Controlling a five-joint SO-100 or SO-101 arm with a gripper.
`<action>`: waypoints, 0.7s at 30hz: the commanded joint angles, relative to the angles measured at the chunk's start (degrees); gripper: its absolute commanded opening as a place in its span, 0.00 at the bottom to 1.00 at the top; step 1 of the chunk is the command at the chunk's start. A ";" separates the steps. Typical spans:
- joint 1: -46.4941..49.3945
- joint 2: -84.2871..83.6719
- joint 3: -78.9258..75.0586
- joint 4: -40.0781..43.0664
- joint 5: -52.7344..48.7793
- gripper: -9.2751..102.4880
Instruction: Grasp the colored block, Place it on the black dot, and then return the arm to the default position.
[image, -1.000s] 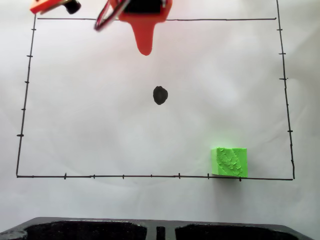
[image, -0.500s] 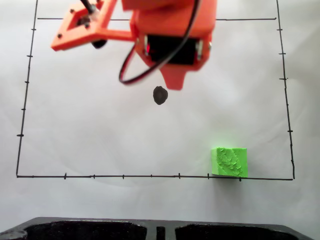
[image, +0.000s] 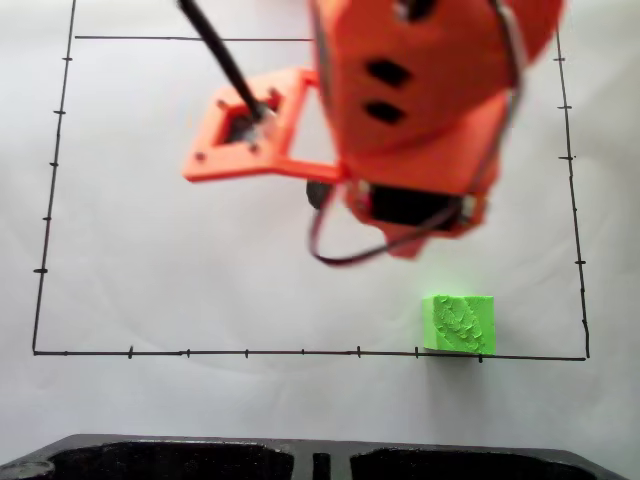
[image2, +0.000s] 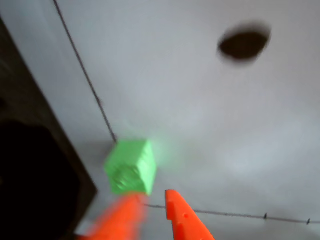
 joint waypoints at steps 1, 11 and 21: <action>-0.53 -1.49 -3.96 -0.70 1.23 0.28; -2.46 -6.94 -10.02 -0.26 4.04 0.35; -4.22 -13.62 -15.82 0.35 4.57 0.36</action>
